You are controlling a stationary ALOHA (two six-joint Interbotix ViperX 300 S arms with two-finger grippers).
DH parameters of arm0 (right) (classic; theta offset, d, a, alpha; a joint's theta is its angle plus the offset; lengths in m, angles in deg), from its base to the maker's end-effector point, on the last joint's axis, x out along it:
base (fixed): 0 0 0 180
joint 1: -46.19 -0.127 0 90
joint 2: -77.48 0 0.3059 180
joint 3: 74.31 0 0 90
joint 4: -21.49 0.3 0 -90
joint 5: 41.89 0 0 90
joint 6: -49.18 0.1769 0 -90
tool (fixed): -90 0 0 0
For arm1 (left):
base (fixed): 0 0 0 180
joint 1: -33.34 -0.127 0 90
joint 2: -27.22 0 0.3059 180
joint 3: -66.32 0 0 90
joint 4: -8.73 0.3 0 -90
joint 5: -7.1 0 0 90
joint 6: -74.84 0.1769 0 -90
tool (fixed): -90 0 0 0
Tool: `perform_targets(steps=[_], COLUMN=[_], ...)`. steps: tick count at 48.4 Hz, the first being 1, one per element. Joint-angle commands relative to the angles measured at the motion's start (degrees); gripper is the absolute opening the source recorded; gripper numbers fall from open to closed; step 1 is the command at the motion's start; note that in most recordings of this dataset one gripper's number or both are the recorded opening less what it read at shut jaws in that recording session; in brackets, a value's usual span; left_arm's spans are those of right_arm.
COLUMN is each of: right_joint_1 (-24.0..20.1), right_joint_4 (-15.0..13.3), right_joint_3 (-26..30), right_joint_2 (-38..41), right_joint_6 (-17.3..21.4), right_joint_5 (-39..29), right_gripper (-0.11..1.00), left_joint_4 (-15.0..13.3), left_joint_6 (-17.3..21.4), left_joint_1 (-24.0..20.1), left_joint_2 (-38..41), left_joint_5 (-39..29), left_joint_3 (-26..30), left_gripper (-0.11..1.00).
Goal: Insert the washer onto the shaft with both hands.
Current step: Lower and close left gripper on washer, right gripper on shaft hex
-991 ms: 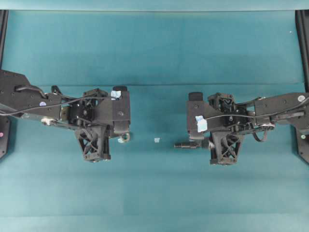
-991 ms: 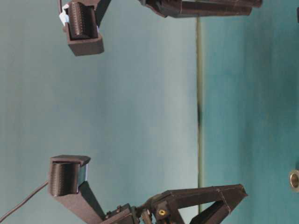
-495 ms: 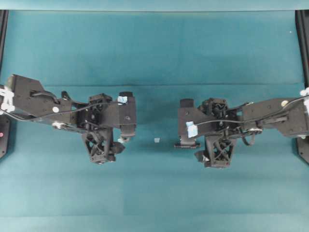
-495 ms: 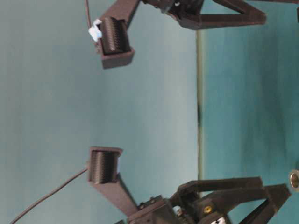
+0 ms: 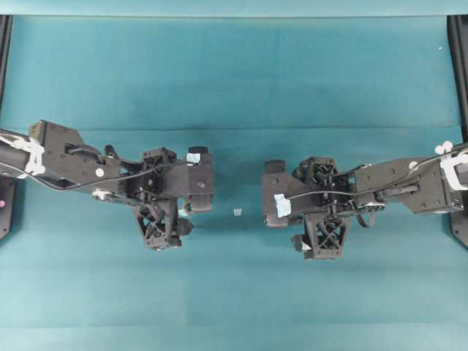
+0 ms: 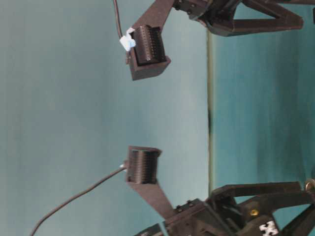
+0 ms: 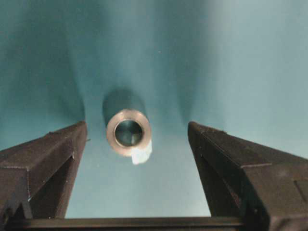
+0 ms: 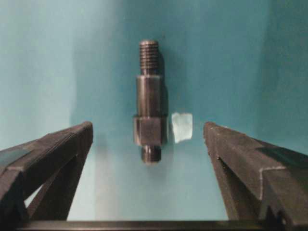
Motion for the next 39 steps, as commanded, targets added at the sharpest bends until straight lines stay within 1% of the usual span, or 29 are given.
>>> perform_targets(steps=[1, 30, 35, 39], right_joint_1=[-0.26, -0.18, 0.00, 0.26], right_joint_4=[0.09, 0.09, 0.09, 0.09], right_joint_3=[0.70, 0.70, 0.70, 0.79], right_joint_2=[0.18, 1.58, 1.67, 1.67], right_joint_6=[0.26, 0.09, 0.00, 0.00], right_joint_5=[0.70, 0.70, 0.70, 0.70], right_gripper=[0.88, 0.87, 0.81, 0.69], left_joint_4=[0.09, 0.09, 0.09, 0.09], left_joint_6=[0.09, 0.09, -0.09, -0.18], left_joint_1=[-0.18, -0.26, -0.26, -0.18], left_joint_2=[0.53, 0.88, 0.88, 0.79], left_joint_5=[1.14, 1.23, 1.23, 1.23], left_joint_3=[0.53, 0.62, 0.62, 0.62], left_gripper=[0.89, 0.89, 0.88, 0.87])
